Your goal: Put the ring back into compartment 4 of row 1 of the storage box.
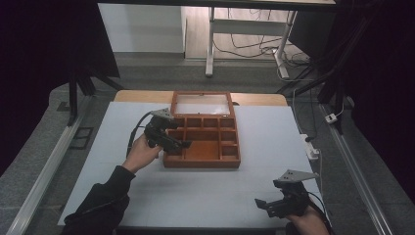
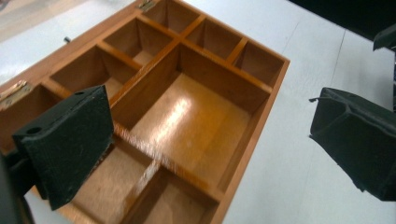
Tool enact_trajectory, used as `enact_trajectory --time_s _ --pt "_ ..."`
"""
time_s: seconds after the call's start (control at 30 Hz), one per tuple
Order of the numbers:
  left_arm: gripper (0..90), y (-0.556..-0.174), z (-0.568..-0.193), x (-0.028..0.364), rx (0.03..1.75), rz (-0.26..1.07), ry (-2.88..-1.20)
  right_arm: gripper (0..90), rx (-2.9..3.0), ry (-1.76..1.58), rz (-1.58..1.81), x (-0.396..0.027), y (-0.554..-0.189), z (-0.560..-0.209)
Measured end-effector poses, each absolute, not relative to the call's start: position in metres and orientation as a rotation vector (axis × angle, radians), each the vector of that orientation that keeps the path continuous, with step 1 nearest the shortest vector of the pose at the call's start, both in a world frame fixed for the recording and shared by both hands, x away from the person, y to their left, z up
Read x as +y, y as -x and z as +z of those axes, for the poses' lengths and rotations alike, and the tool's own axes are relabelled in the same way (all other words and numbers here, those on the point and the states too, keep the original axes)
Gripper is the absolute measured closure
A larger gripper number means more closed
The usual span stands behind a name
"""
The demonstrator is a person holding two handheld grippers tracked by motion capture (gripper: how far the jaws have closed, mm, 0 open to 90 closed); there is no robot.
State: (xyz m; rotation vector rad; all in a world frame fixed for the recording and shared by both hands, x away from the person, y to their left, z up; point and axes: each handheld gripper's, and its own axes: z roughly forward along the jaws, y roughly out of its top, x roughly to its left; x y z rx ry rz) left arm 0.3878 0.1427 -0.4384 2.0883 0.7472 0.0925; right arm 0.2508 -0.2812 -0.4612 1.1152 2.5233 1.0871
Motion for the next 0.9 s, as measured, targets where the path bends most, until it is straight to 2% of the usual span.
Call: enact_trajectory --time_s 0.9 --pt "0.0 -0.327 -0.443 0.19 0.807 0.07 -2.003 1.9 2.516 -1.101 1.093 -0.281 -0.249 -0.46"
